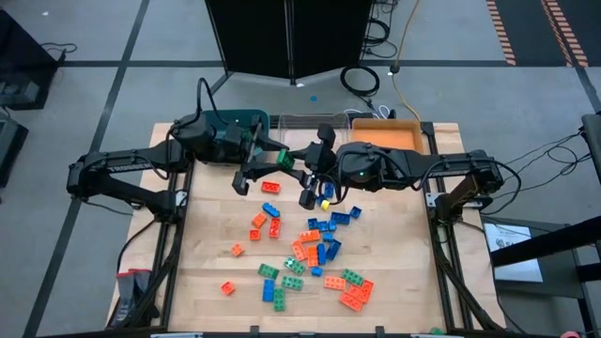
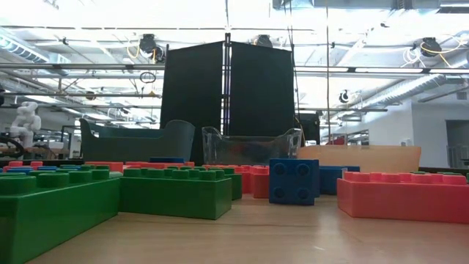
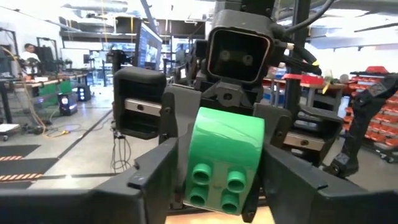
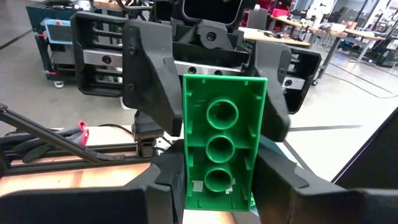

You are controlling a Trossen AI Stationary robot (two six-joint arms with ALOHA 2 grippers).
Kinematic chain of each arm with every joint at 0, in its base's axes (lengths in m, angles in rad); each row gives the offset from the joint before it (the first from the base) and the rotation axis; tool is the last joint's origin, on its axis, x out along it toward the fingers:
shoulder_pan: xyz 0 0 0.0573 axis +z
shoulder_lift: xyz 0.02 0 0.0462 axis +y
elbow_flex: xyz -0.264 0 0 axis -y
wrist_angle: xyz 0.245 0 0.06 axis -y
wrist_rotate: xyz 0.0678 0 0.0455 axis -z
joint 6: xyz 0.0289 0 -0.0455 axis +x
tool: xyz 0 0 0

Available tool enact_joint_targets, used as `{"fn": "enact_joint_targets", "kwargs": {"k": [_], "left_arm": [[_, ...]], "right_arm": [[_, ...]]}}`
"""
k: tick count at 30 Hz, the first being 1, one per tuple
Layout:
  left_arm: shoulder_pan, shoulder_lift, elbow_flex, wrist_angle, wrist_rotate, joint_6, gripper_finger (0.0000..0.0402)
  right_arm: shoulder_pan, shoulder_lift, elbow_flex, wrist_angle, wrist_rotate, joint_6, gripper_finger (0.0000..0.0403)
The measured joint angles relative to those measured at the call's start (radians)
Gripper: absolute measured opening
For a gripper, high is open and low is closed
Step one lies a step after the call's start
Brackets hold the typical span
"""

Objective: Sort blocks
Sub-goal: Put the green game piece into the blue bin

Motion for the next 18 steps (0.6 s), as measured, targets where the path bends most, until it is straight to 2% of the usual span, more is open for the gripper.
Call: {"fn": "enact_joint_targets", "kwargs": {"k": [6,13,15,18], "left_arm": [[0.000,0.000,0.000,0.000,0.006,0.007,0.0160],[0.000,-0.001,0.000,0.000,0.007,0.024,0.0153],[0.000,-0.001,0.000,0.001,0.006,0.021,0.0152],[0.000,-0.001,0.000,-0.001,0.006,0.016,0.0151]], "right_arm": [[0.000,0.000,0.000,0.000,-0.005,0.009,0.0122],[0.000,-0.001,0.000,0.000,-0.021,0.012,0.0122],[0.000,-0.001,0.000,0.000,-0.021,0.012,0.0137],[0.000,-0.001,0.000,-0.016,-0.026,0.012,0.0190]]}}
